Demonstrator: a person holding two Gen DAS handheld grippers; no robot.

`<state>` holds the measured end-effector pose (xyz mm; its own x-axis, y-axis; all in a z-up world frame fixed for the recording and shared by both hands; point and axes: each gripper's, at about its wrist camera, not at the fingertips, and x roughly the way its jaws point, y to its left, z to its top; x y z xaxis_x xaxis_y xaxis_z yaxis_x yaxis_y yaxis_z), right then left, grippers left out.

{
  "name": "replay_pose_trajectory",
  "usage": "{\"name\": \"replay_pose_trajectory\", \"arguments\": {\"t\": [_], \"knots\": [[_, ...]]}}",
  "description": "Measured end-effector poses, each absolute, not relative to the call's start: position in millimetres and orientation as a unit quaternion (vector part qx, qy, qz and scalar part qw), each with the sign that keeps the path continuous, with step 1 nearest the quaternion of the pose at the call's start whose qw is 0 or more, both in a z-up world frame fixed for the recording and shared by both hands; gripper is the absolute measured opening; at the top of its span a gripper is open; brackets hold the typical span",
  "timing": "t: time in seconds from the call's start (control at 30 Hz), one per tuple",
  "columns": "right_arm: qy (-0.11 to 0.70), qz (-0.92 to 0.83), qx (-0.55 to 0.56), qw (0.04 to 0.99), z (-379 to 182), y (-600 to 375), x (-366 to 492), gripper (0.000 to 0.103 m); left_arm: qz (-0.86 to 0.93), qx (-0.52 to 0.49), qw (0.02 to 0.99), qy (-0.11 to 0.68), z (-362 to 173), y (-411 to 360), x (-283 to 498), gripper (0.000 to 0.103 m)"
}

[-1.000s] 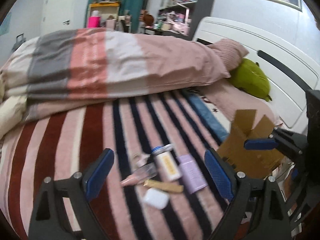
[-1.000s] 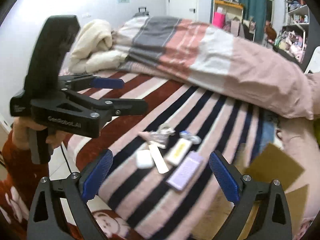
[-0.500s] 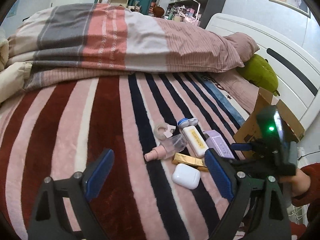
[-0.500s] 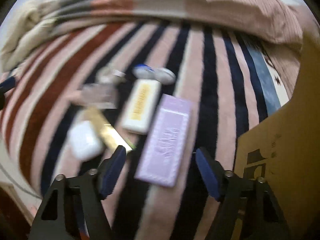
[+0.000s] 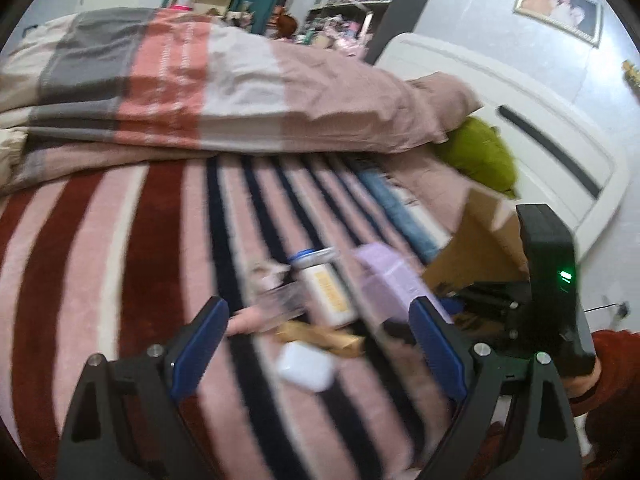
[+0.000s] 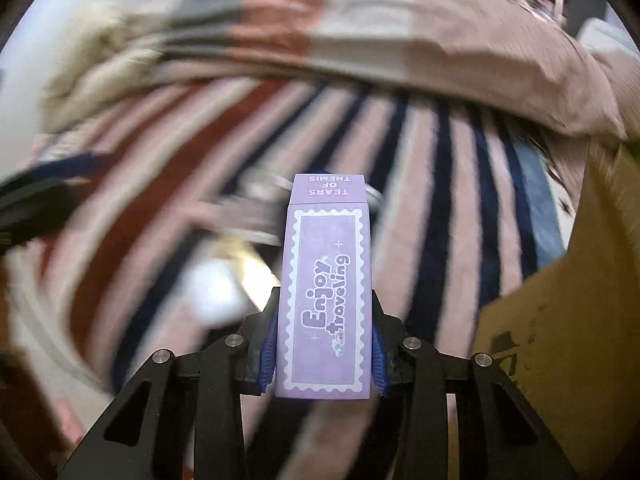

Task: Organize rigid objects
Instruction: 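Grasp the lilac box upright with the right tool, then lower the lilac box into the cardboard box and release it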

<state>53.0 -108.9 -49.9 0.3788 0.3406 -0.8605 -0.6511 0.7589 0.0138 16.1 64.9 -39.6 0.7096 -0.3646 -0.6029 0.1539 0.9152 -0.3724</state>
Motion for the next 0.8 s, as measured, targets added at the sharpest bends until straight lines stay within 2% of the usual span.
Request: {"name": "replay_pose_trajectory", "arguments": {"t": [0.27, 0.33, 0.43, 0.47, 0.53, 0.63, 0.8], "knots": [[0.399, 0.385, -0.137, 0.821, 25, -136, 17, 0.033, -0.224, -0.17, 0.903, 0.326, 8, 15, 29, 0.09], [0.391, 0.387, -0.125, 0.826, 36, -149, 18, 0.033, -0.241, -0.172, 0.9, 0.319, 19, -2, 36, 0.087], [0.384, 0.38, -0.11, 0.834, 45, -177, 24, 0.033, -0.268, -0.17, 0.893, 0.318, 31, -29, 51, 0.066], [0.384, 0.376, -0.105, 0.837, 46, -186, 27, 0.033, -0.275, -0.167, 0.891, 0.321, 34, -41, 58, 0.062], [0.386, 0.364, -0.092, 0.843, 48, -206, 35, 0.033, -0.294, -0.16, 0.883, 0.328, 38, -64, 71, 0.043], [0.395, 0.348, -0.074, 0.847, 47, -235, 50, 0.033, -0.316, -0.141, 0.875, 0.337, 42, -98, 87, 0.039], [0.435, 0.32, -0.043, 0.841, 42, -279, 78, 0.033, -0.335, -0.121, 0.857, 0.374, 37, -150, 118, 0.039]]}}
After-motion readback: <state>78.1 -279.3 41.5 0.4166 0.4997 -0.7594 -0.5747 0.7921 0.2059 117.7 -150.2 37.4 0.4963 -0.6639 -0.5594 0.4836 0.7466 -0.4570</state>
